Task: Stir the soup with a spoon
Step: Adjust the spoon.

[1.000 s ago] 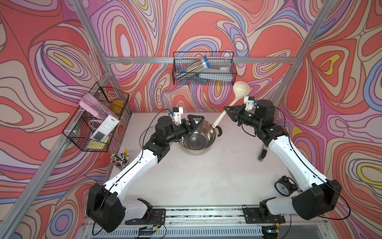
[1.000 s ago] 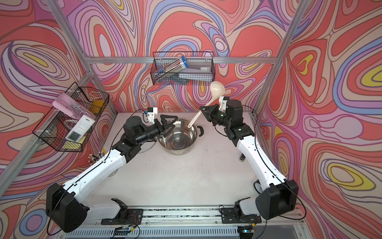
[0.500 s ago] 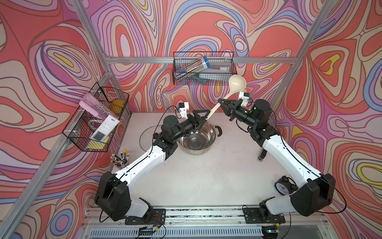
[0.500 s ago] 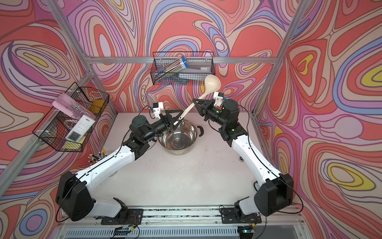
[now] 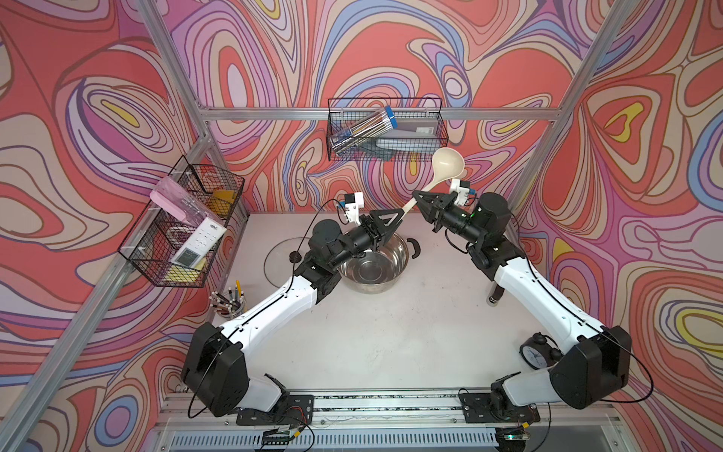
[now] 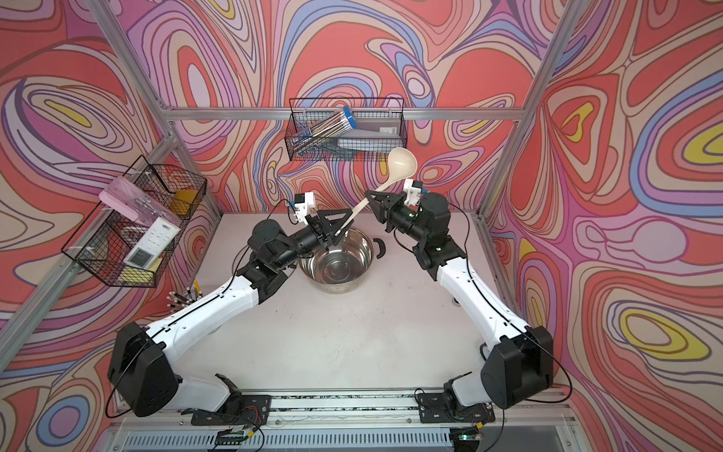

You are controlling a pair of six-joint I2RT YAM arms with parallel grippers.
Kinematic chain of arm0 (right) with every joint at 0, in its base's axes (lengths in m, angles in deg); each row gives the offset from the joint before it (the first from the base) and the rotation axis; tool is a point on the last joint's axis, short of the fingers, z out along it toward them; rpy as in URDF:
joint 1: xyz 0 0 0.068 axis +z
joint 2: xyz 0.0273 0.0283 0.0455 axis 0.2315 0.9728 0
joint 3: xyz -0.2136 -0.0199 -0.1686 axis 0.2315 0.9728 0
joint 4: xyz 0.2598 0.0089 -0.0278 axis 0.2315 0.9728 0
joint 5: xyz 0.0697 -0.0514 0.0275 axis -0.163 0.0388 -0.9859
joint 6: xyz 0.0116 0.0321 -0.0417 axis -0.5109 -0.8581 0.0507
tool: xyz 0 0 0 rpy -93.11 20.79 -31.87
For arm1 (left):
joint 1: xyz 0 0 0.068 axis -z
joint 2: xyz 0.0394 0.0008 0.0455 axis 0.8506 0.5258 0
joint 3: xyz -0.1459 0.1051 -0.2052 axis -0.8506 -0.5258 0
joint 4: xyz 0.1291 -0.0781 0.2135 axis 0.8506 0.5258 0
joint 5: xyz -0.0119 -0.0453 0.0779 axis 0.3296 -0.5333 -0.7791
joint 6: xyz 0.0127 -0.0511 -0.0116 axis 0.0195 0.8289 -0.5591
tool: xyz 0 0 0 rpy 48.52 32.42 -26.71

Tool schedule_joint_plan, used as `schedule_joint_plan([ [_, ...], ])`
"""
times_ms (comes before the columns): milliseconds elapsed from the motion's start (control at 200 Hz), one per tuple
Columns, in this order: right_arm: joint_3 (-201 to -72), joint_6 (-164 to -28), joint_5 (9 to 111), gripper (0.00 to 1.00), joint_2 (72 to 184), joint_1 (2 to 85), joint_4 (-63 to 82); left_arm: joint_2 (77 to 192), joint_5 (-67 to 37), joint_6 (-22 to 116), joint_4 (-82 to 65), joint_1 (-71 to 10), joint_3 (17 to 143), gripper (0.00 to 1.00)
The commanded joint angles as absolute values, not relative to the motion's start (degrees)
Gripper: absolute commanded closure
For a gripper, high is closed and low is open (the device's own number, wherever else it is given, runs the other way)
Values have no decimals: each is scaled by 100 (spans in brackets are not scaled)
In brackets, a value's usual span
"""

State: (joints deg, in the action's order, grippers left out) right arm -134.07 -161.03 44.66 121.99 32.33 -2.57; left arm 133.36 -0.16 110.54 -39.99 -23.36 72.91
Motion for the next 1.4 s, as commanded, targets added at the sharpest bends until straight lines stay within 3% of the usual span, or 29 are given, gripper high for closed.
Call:
schedule_joint_plan([
  [0,-13337,-16065,4540,100,12206,3263,-476,13404,-30,10986,-4146,-2295,7541,57],
  [396,-13122,-16043,4468,100,12188,3263,-440,13508,-69,10960,-3988,-2268,7672,100],
  [546,-13085,-15942,4383,100,12190,3263,-320,13388,-245,10830,-3529,-2268,7659,100],
  [726,-13231,-15324,4324,100,12042,3259,501,13082,-377,10148,-1861,-2277,7858,100],
  [746,-13263,-15221,4332,94,12025,3263,645,13042,-390,10049,-1669,-2277,7877,100],
  [796,-13393,-14869,4369,60,11951,3264,1133,12933,-443,9828,-1244,-2285,7923,100],
  [821,-13472,-14681,4406,49,11920,3263,1417,12881,-482,9701,-922,-2292,7973,100],
  [866,-13640,-14334,4485,32,11856,3264,1942,12771,-559,9477,-364,-2312,8083,100],
  [921,-13823,-13898,4613,22,11773,3263,2540,12660,-651,9166,270,-2336,8224,100],
  [1052,-14196,-12973,4848,12,11534,3263,3623,12495,-1006,8250,2133,-2391,8723,100],
  [1222,-14844,-11771,5381,12,11400,3263,4942,12692,-1803,6908,4423,-2391,9658,100],
  [1397,-15475,-10609,6244,12,11591,3264,6327,13185,-2513,5976,5794,-2384,10411,100],
])
